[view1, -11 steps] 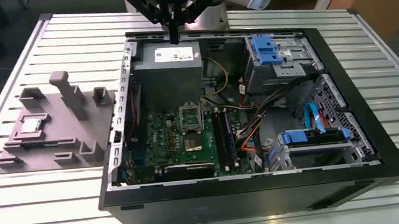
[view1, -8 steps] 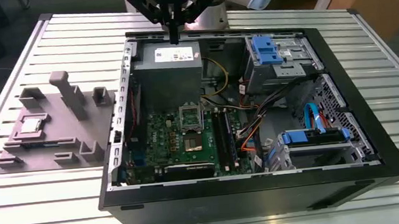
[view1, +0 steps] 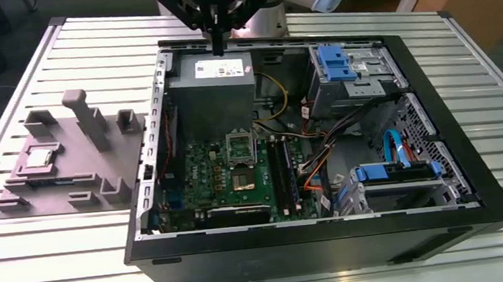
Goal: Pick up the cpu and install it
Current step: 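Reach for the cpu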
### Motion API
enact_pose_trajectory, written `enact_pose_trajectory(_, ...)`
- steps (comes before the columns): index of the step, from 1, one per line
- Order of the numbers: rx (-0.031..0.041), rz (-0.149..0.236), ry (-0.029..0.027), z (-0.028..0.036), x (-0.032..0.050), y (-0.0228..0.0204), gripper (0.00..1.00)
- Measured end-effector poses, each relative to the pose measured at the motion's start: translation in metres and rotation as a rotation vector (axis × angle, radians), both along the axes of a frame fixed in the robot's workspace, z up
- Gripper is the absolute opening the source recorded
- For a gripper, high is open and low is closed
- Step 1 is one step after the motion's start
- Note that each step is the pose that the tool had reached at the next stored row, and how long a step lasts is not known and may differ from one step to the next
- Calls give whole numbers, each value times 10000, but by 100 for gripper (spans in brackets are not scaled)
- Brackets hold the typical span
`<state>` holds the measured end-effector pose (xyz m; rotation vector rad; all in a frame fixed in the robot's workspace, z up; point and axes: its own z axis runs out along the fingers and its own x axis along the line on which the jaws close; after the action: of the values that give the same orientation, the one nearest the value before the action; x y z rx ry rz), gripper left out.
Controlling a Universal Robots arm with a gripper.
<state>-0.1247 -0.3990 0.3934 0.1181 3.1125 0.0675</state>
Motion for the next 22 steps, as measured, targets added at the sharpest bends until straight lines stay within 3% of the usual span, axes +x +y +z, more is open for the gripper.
enact_pose_trajectory(14,1,0,-1,-9,-288,0,10)
enact_pose_trajectory(22,1,0,-1,-24,-634,0,10)
